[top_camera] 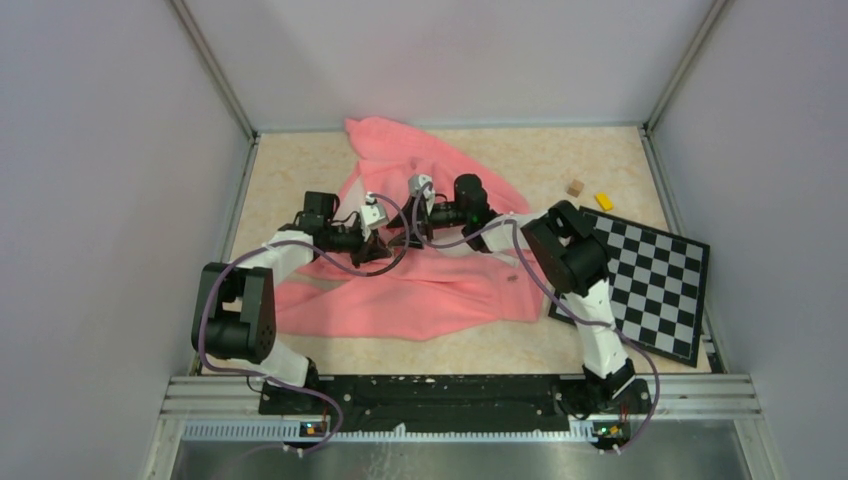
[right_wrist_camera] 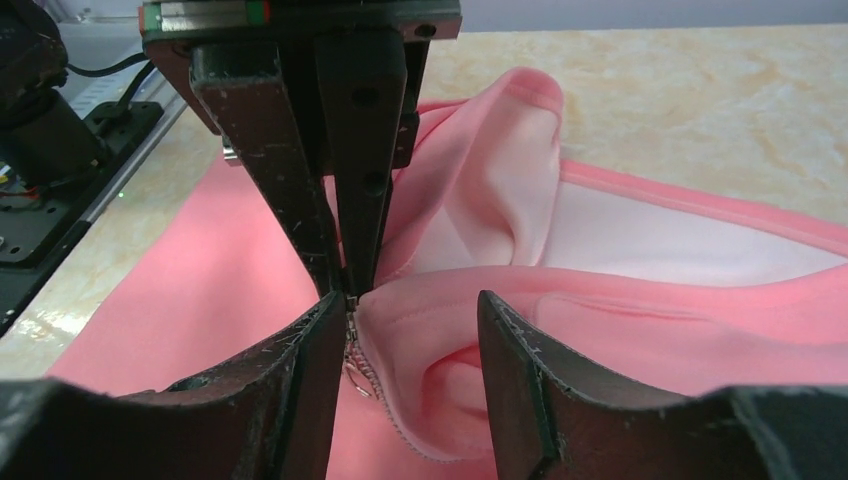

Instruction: Zip up the jacket

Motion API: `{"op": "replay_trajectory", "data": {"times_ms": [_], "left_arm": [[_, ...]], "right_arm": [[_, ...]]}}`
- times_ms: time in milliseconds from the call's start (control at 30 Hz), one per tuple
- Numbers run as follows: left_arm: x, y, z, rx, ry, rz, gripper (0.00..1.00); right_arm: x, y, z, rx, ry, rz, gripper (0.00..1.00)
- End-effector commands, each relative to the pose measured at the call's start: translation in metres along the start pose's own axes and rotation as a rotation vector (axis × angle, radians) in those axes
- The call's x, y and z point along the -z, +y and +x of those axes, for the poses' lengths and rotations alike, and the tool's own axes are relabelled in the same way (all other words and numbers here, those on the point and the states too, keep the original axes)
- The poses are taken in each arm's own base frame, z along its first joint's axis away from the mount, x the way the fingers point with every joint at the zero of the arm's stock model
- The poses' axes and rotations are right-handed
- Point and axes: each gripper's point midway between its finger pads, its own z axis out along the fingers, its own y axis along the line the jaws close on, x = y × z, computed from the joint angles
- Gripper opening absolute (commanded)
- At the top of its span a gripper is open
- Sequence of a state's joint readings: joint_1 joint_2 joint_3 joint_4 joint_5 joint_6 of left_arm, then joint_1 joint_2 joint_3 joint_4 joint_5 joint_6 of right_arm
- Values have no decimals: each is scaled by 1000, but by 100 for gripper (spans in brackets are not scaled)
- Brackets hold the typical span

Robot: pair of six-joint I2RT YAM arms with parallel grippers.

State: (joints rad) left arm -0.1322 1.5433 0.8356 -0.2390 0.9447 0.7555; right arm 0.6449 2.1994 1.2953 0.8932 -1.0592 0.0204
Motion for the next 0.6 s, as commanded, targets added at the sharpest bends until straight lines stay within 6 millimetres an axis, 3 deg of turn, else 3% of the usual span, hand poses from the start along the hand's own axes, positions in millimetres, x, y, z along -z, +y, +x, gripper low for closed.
{"op": "replay_trajectory", "data": {"times_ms": [0, 133, 300, 400, 567], "left_arm": [[-2, 0, -13, -53, -38, 14, 0], [-2, 0, -14, -54, -42, 17, 0], [-2, -1, -15, -54, -43, 21, 0], [-2, -1, -14, -55, -40, 18, 0], [-2, -1, -14, -53, -40, 19, 0]], "right_arm": [[-3, 3, -10, 13, -13, -78, 50], [-5, 4, -3, -14, -9, -101, 50], [-7, 9, -8, -41, -41, -152, 37], [-7, 7, -8, -37, -43, -136, 47], [-4, -1, 3, -54, -6, -93, 52]]}}
